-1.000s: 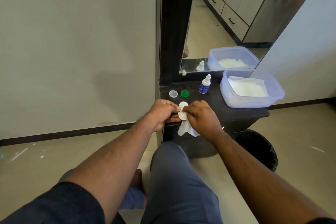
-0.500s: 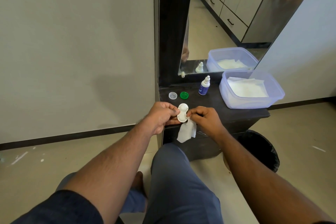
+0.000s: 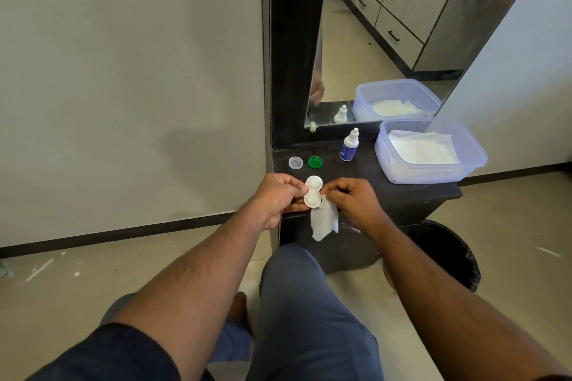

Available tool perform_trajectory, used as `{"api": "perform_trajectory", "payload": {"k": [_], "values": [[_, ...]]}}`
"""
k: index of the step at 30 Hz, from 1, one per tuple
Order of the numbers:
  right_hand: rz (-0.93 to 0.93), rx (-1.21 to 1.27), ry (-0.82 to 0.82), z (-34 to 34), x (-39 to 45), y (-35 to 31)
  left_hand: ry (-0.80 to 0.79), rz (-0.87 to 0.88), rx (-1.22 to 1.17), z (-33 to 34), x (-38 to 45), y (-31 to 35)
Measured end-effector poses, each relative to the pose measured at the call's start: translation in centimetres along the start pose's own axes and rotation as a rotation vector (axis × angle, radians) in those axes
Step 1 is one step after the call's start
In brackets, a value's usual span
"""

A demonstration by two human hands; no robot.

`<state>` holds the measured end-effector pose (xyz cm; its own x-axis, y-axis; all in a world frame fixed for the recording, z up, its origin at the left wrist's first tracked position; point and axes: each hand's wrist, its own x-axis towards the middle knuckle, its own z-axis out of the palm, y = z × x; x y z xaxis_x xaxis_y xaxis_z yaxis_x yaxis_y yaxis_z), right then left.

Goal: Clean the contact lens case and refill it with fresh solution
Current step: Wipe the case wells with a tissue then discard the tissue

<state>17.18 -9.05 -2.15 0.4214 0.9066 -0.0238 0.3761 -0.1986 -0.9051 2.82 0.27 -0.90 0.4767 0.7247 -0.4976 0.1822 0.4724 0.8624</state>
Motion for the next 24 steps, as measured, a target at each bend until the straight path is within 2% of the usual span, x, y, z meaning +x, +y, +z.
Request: {"api": "perform_trajectory", "payload": {"k": [4, 6, 11, 15, 19, 21, 24], "values": [[-0.063, 0.004, 0.175, 0.6, -0.5, 0.4, -0.002, -0.002, -0.025, 0.1, 0.0, -0.1], [-0.139, -0.072, 0.194, 1.0, -1.1, 0.6, -0.002, 0.004, -0.023, 0.1, 0.1, -0.1], [-0.28, -0.234, 0.179, 0.8, -1.0, 0.3, -0.012, 0.011, -0.019, 0.1, 0.2, -0.1], [-0.425, -0.552, 0.055, 0.6, 0.0, -0.9, -0.037, 0.02, 0.002, -0.1, 0.2, -0.1], [-0.673, -0.852, 0.012, 1.3, 0.5, -1.9, -0.069, 0.038, -0.01, -0.4, 0.2, -0.3], [-0.68, -0.889, 0.018, 1.1, 0.7, -1.7, -0.074, 0.045, -0.021, -0.5, 0.3, -0.4], [-0.597, -0.874, 0.043, 0.3, 0.8, -0.9, -0.065, 0.047, -0.019, -0.5, 0.4, -0.5]]}}
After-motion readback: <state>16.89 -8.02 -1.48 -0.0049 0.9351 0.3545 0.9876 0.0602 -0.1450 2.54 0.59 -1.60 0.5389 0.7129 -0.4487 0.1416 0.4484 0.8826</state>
